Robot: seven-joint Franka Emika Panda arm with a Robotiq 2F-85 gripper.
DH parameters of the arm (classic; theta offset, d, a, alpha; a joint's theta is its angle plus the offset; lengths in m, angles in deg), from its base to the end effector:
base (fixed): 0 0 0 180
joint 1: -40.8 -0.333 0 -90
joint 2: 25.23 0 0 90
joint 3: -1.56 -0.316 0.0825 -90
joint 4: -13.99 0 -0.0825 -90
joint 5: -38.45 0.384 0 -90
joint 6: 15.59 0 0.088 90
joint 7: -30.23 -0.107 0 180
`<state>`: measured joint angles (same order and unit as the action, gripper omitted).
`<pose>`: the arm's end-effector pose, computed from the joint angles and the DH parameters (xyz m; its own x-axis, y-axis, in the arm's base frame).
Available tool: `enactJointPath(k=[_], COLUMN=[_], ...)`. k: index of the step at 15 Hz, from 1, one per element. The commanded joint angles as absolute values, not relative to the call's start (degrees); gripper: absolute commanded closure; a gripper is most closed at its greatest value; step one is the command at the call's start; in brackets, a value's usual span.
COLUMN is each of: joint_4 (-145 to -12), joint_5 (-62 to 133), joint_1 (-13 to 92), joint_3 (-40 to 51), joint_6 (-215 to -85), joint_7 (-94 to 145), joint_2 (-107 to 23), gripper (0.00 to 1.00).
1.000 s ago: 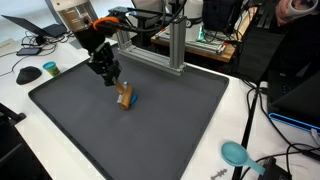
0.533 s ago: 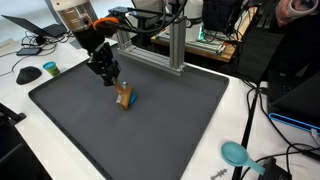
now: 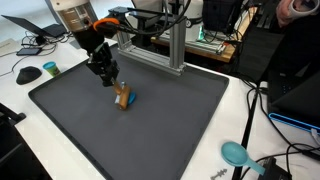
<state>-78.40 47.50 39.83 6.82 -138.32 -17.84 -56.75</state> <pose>0.6854 -0.0367 0.3061 0.5505 -0.8314 -0.0754 -0.8348 -0.5491 -0.0406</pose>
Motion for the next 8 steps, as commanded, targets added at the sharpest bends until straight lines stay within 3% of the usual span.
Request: enactJointPath(k=[1, 8], joint_4=[-77.1, -75.9], joint_5=[44.8, 43.8], joint_1=[39.2, 39.6], joint_3=[8.0, 7.8], joint_6=[-142.7, -142.2], joint_7=[-17.7, -16.9], joint_2=[-61.3, -62.2], gripper=[0.78, 0.78])
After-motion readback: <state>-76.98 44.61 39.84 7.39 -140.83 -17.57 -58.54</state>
